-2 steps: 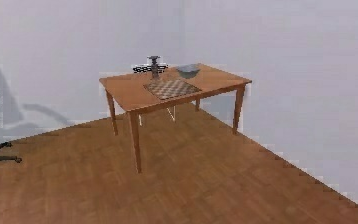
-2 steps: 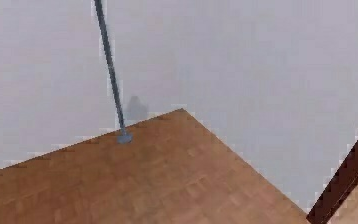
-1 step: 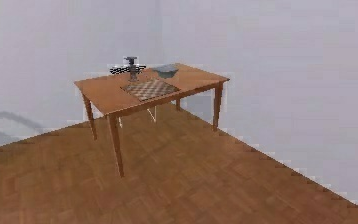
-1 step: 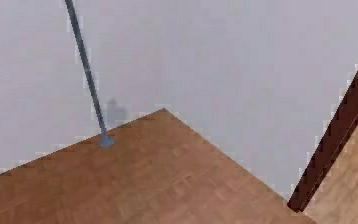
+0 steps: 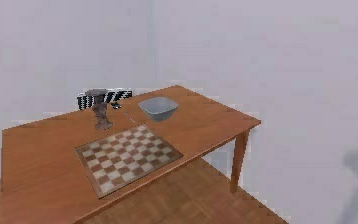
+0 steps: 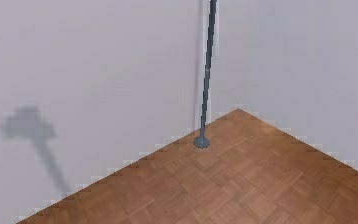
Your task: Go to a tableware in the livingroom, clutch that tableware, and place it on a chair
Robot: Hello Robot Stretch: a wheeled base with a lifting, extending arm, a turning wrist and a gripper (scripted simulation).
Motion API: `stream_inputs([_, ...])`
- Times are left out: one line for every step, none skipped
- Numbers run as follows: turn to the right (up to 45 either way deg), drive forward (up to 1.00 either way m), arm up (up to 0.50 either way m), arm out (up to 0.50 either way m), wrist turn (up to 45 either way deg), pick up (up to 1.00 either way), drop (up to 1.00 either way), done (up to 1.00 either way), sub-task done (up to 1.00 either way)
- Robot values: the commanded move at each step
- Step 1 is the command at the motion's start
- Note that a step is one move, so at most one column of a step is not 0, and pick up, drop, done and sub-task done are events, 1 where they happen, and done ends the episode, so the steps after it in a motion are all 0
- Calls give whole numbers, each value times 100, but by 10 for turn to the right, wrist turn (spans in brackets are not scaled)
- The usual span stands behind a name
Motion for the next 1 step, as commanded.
stream_inputs([120, 0, 0, 0, 0, 0, 0, 0, 0])
